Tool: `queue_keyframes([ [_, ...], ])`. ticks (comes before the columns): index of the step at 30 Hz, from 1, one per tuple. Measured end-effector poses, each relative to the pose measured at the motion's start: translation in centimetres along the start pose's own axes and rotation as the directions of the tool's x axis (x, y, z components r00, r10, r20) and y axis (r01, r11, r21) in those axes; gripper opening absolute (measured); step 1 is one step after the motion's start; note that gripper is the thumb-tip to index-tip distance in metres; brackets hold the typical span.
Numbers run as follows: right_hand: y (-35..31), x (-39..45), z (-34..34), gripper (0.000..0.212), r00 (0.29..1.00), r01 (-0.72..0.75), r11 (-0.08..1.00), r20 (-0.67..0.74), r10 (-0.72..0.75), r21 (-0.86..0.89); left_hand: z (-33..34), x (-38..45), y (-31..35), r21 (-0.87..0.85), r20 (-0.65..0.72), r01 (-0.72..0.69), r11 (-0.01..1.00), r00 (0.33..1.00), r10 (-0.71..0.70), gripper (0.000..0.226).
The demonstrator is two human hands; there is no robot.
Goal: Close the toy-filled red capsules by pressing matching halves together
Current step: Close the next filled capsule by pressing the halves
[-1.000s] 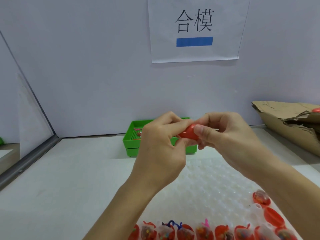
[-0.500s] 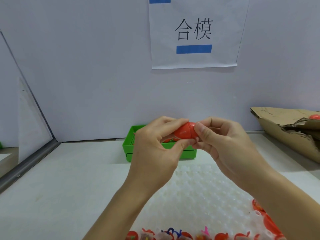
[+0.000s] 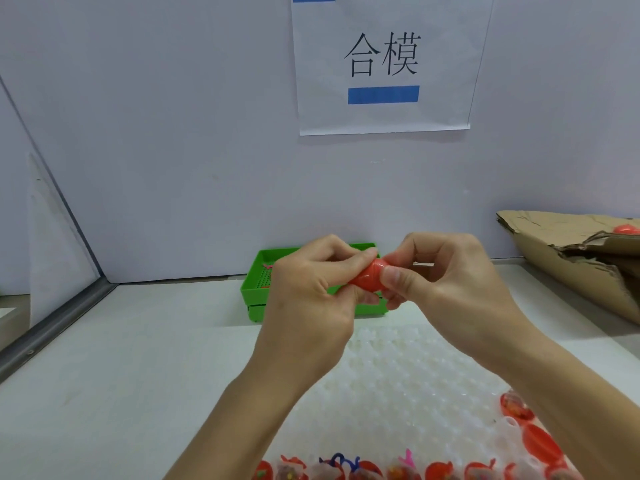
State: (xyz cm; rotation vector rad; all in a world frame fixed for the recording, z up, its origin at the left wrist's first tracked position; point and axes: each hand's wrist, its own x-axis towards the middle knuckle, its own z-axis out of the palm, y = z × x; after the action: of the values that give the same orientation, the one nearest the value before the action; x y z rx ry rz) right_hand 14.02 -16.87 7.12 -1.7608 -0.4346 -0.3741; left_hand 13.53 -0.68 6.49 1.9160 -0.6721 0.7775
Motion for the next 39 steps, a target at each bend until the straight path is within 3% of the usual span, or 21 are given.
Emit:
queue_keyframes([
  [8, -0.2, 0.1, -0.1, 0.016, 1.0, -0.008, 0.999, -0.003, 0.008, -0.031, 0.3, 0.0, 0.6, 0.174, 0.004, -0.102, 0.979, 0.995, 0.103, 0.032],
  [10, -0.2, 0.2, -0.4, 0.016, 0.999, -0.018, 1.0, 0.035, 0.018, -0.018, 0.1, 0.1, 0.6, 0.097, 0.008, -0.033, 0.995, 0.999, 0.032, 0.03],
  [13, -0.2, 0.3, -0.6, 0.015, 0.997, -0.006, 1.0, 0.074, 0.005, 0.016, -0.3, 0.4, 0.6, -0.148, 0.061, 0.116, 0.982, 0.992, -0.108, 0.03],
  [21, -0.4, 0.4, -1.1, 0.018, 0.995, -0.037, 0.985, 0.096, 0.021, 0.171, -0.7, 0.7, 0.7, -0.324, 0.086, 0.212, 0.922, 0.977, -0.195, 0.035],
  [25, -0.4, 0.3, -0.8, 0.011, 0.998, -0.018, 0.993, 0.063, 0.011, 0.116, -0.6, 0.6, 0.7, -0.293, 0.073, 0.205, 0.934, 0.979, -0.192, 0.04],
  [39, 0.2, 0.1, 0.2, 0.015, 0.999, -0.037, 0.994, -0.028, 0.04, 0.108, -0.2, 0.3, 0.4, -0.122, -0.005, 0.103, 0.987, 0.995, -0.104, 0.039],
])
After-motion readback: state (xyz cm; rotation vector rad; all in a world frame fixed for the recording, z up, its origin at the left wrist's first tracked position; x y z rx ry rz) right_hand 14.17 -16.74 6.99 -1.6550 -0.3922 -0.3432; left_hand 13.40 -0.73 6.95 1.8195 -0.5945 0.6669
